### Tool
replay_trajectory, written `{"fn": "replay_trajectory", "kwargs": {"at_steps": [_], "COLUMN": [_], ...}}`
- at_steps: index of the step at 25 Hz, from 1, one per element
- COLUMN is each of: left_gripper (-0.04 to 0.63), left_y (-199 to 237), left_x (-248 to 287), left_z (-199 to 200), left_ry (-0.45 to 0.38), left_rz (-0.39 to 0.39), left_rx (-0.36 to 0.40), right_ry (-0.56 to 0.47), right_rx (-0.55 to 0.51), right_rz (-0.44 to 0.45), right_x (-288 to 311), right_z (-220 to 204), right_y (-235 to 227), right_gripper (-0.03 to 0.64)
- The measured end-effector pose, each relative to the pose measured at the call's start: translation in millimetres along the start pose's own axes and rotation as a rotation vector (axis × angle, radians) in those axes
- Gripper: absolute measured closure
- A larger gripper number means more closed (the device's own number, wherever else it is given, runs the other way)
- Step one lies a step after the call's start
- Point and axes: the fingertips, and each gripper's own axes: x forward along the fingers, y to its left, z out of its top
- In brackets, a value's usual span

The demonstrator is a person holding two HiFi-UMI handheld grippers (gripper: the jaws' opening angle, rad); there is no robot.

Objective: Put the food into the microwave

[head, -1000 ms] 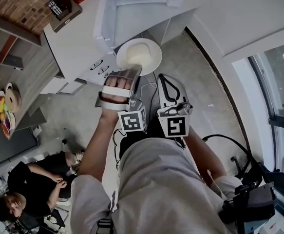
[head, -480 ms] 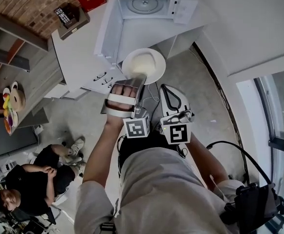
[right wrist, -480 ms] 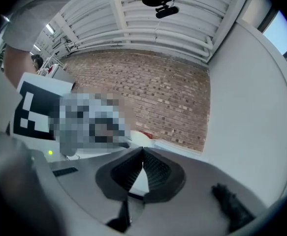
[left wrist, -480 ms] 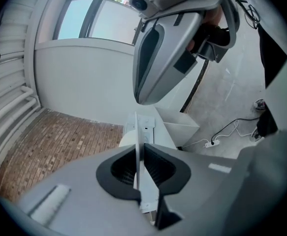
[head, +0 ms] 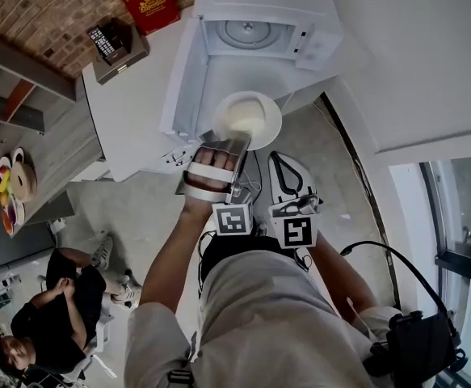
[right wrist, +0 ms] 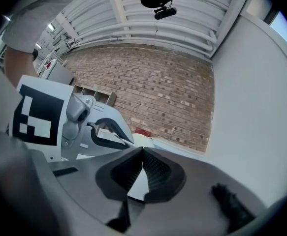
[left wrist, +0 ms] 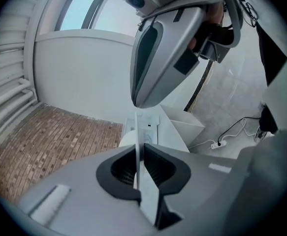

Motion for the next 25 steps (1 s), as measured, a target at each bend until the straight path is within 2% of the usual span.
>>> {"fn": "replay_trajectory", "kwargs": {"at_steps": [3, 6, 13, 17, 21, 25], "left_gripper": [0.558, 0.558, 0.558, 0.557, 0.558, 0.557], "left_y": [6, 15, 27, 30, 32, 19], "left_x": [20, 32, 71, 99, 134, 165], "left_z": [-3, -15, -19, -13, -14, -24], "left_ry": [-0.021, -0.031, -0.041, -0.055, -0.028, 0.019], "left_rz": [-0.012, -0.008, -0.001, 0.026, -0.001, -0.032], "left_rx": [-0.007, 0.013, -0.031, -0.032, 0.009, 0.008], "right_ry": [0.032, 0.049, 0.055, 0.065, 0.050, 0.060], "right_rx": [-0.026, 0.027, 0.026, 0.031, 0.028, -0.009], "right_rz": [-0.004, -0.032, -0.077, -0.070, -0.067, -0.001], "right_x": [18, 36, 61, 73, 93, 119], "right_z": [-2, -3, -17, -32, -46, -62], "right_y": [-9, -12, -35, -49, -73, -83], "right_gripper": [0.607, 0.607, 0.607, 0.607, 0.607, 0.607]}}
